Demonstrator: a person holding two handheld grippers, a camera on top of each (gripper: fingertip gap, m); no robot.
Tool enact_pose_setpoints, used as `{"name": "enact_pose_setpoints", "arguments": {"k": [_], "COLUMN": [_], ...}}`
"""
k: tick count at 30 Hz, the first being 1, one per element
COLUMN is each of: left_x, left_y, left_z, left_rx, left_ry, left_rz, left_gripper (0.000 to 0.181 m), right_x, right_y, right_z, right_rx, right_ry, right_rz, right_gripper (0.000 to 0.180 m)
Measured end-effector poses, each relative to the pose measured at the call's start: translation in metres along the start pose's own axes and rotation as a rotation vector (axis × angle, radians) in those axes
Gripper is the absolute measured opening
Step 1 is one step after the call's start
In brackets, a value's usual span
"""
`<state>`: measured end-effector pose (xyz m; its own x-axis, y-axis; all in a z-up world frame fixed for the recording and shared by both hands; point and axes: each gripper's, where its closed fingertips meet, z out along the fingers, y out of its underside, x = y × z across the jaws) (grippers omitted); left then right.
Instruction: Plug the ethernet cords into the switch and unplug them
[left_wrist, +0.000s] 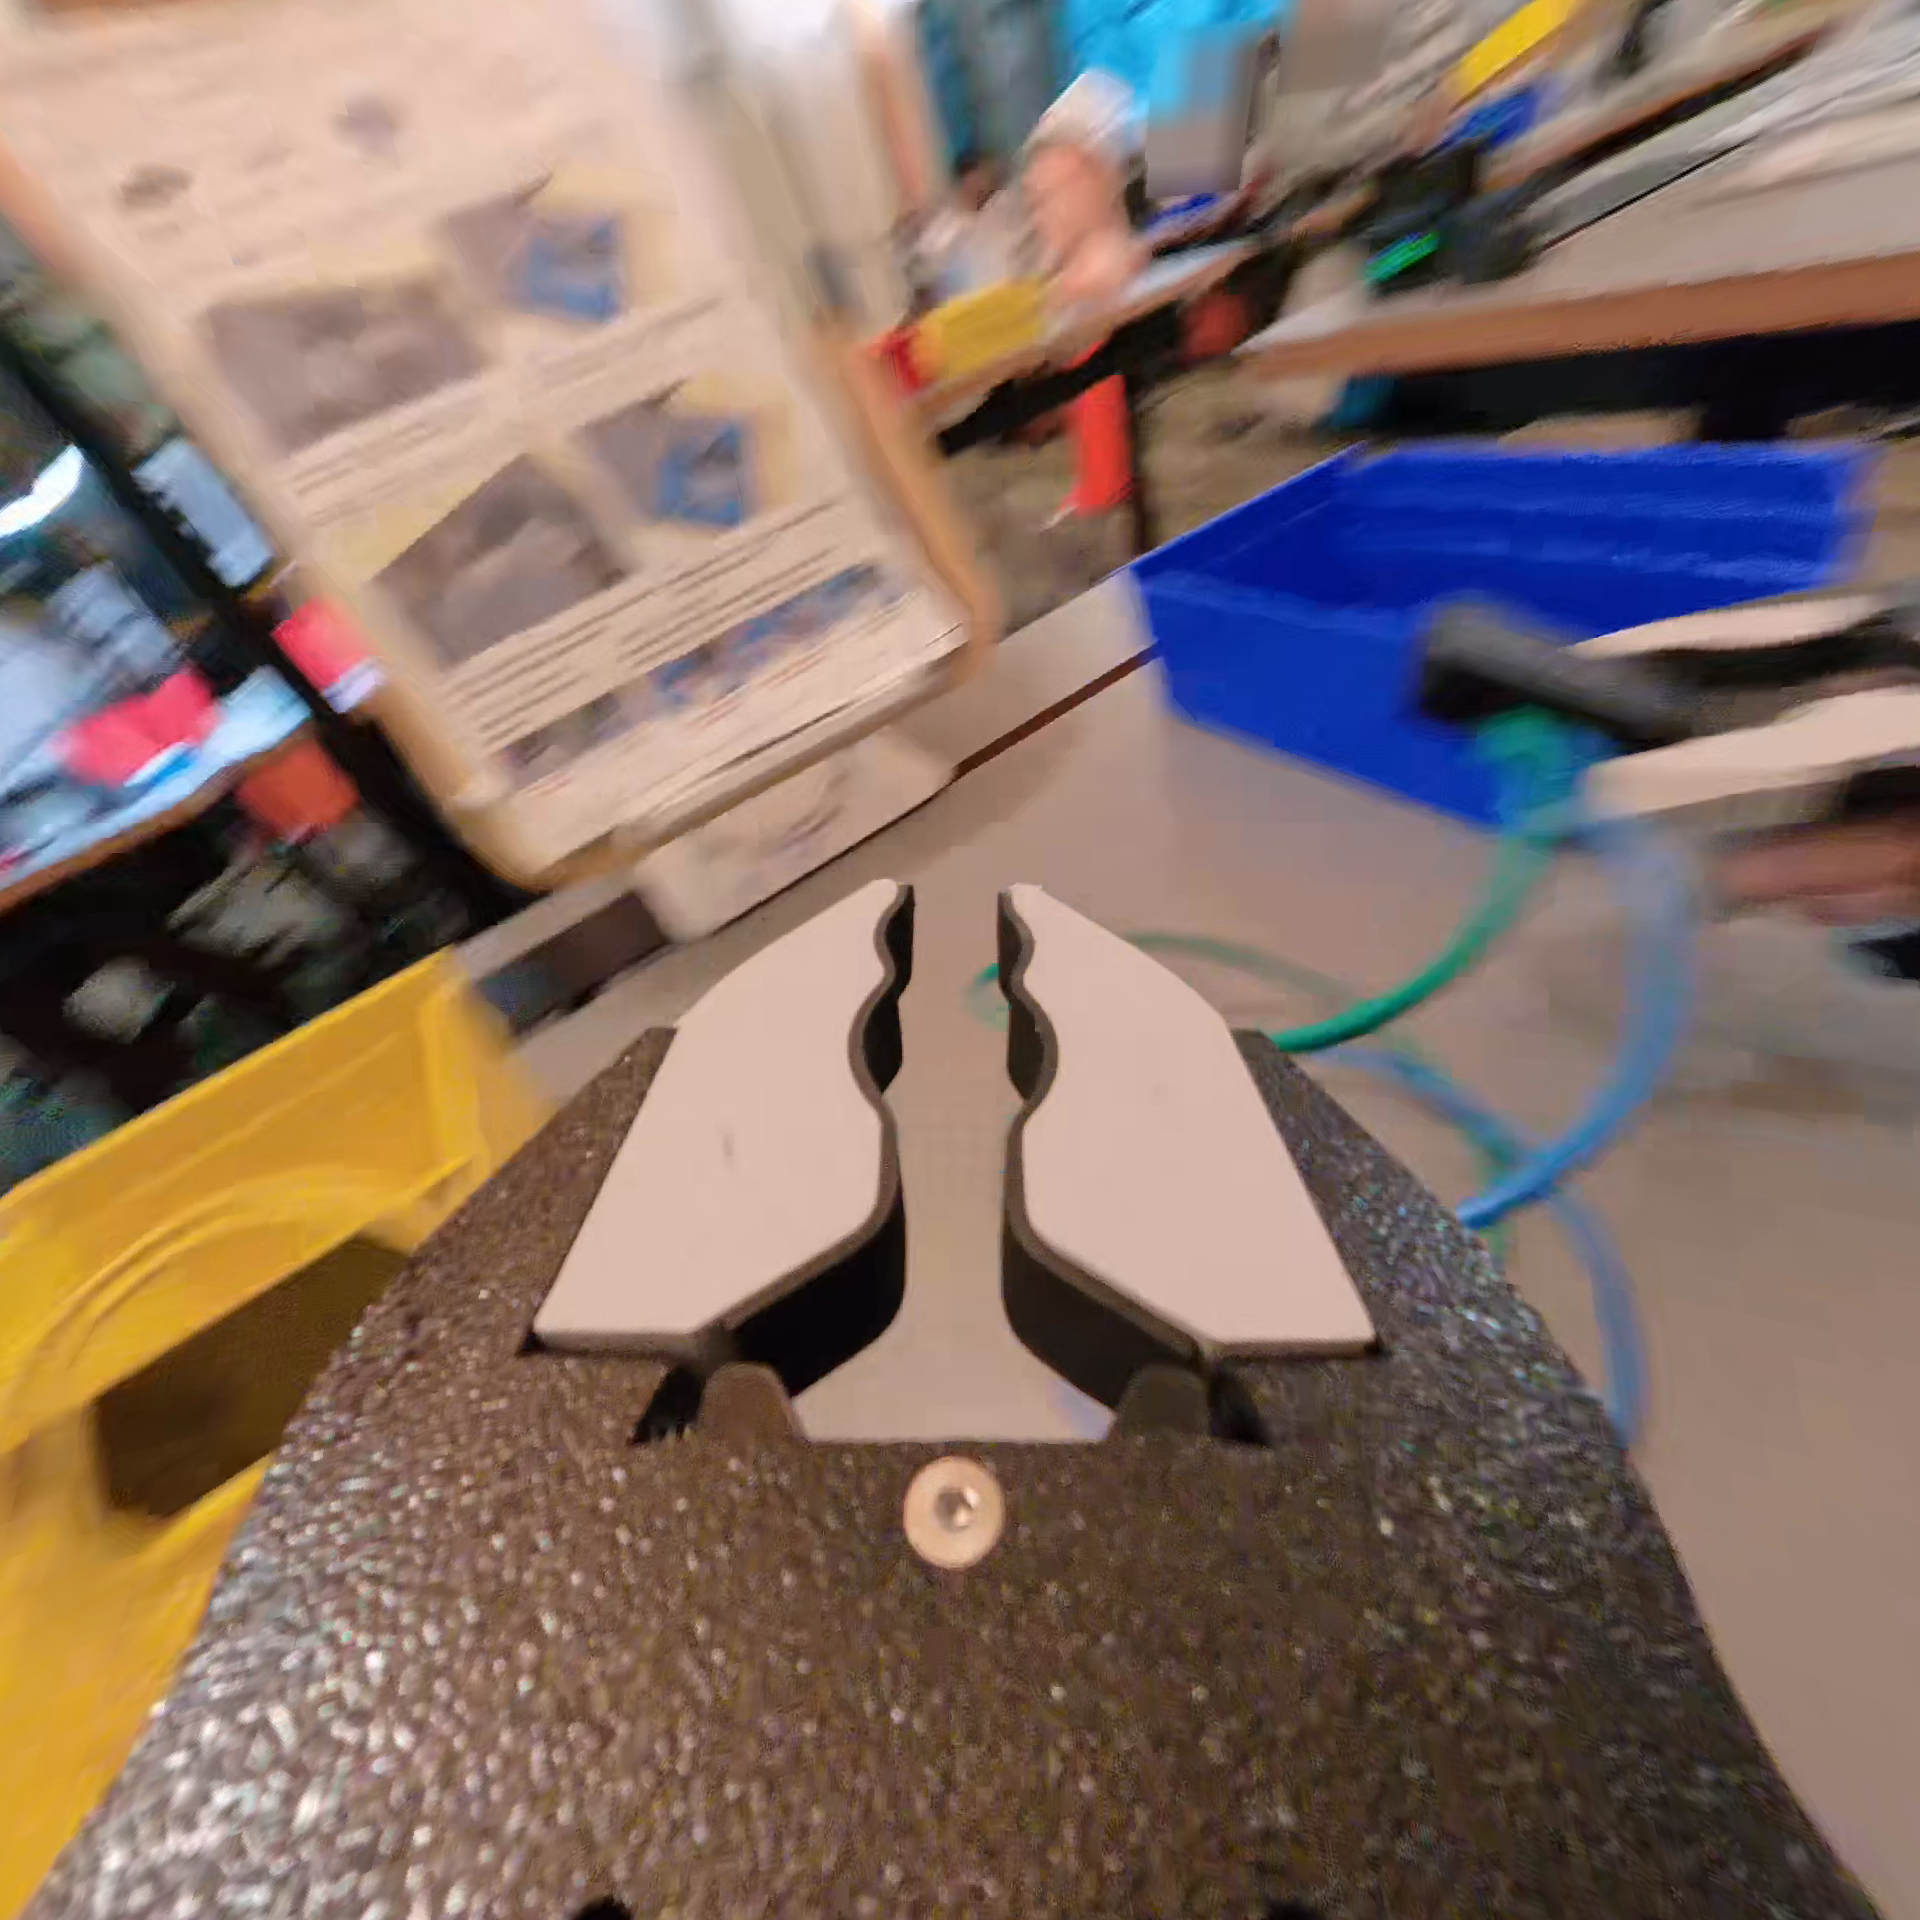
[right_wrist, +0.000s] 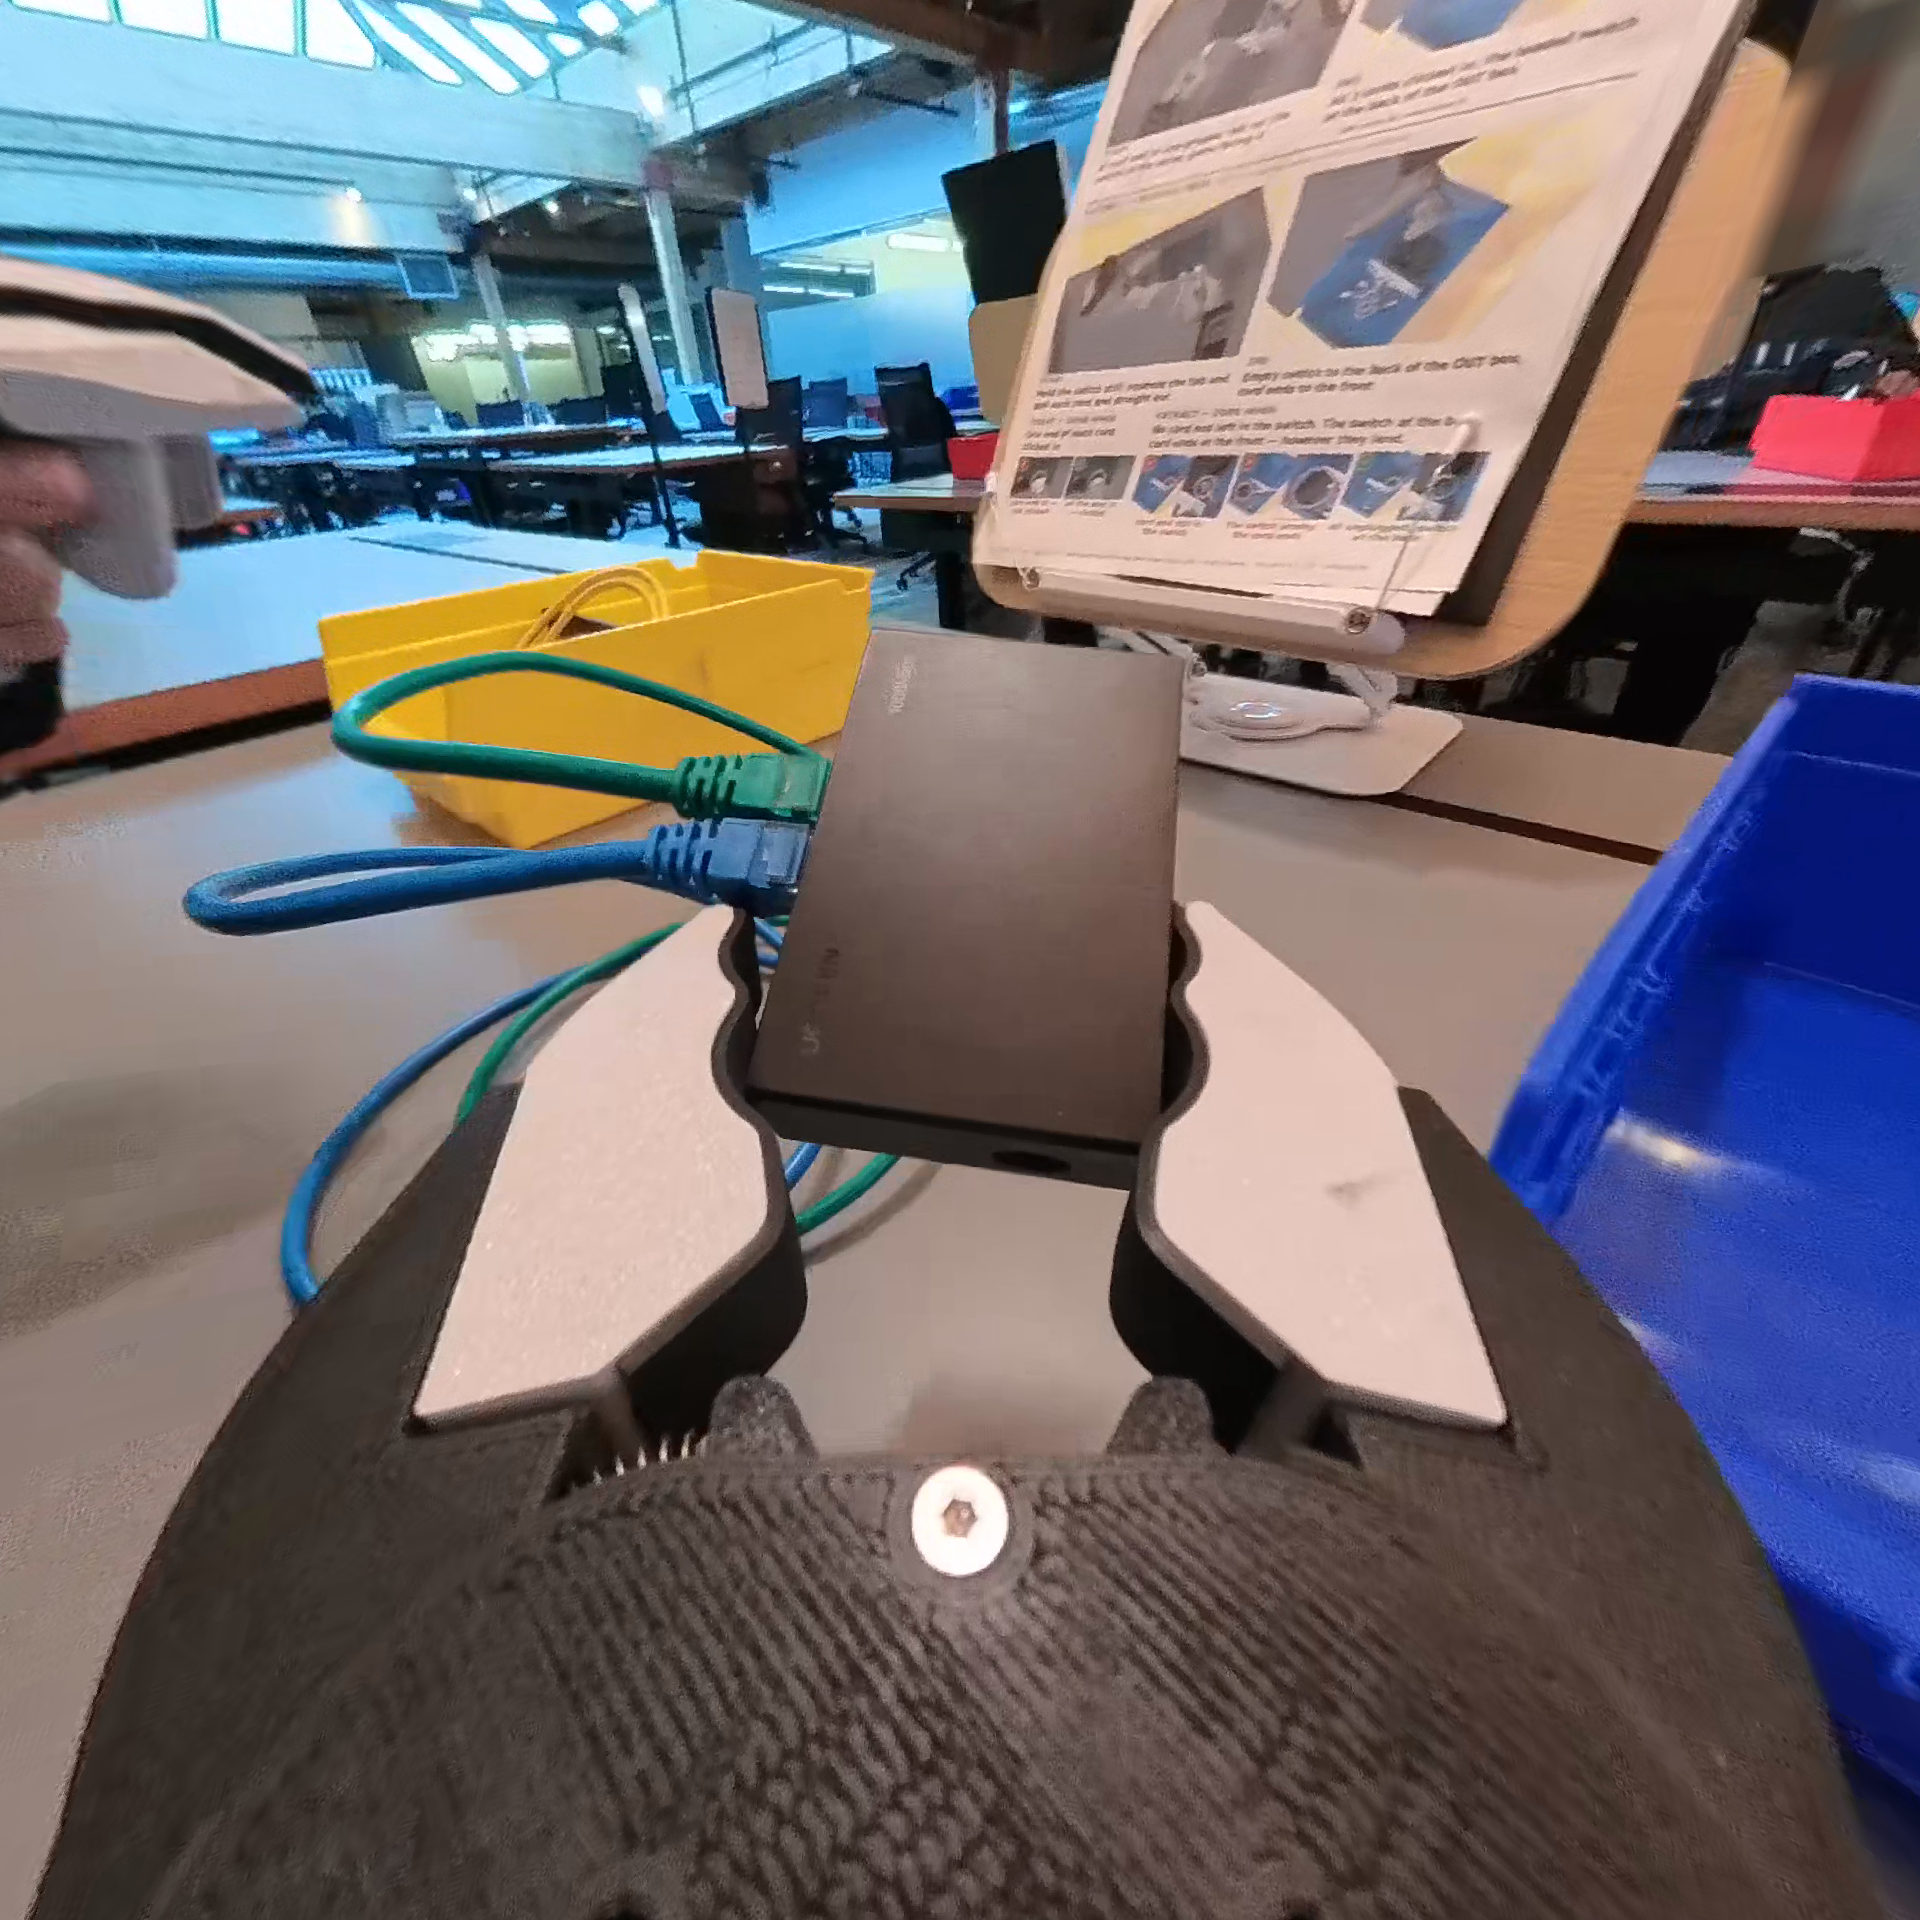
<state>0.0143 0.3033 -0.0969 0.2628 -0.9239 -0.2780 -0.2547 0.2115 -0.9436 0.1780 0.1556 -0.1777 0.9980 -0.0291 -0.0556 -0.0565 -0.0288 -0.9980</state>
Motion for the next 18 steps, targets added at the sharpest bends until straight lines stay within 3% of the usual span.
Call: {"name": "enact_pose_setpoints", "arguments": {"k": [2, 7, 12, 18], "left_x": [-0.067, -0.169, -0.188, -0.184], "left_y": [0.03, 0.104, 0.145, 0.172], "left_z": [-0.001, 0.027, 0.071, 0.093], "left_rx": [-0.148, -0.34, -0.335, -0.374], "left_ry": [-0.11, -0.121, 0.004, 0.054], "left_rz": [-0.048, -0.293, -0.626, -0.815], "left_gripper": [0.021, 0.034, 0.033, 0.033], "right_x": [0.004, 0.004, -0.002, -0.01], "right_y": [-0.002, -0.004, -0.005, -0.013], "right_z": [-0.003, -0.003, -0.002, -0.014], "right_rx": [0.006, 0.025, 0.013, 0.051], "right_ry": [-0.01, -0.018, -0.029, -0.038], "right_rz": [0.024, 0.039, 0.008, 0.015], "right_gripper": [0.075, 0.075, 0.075, 0.075]}}
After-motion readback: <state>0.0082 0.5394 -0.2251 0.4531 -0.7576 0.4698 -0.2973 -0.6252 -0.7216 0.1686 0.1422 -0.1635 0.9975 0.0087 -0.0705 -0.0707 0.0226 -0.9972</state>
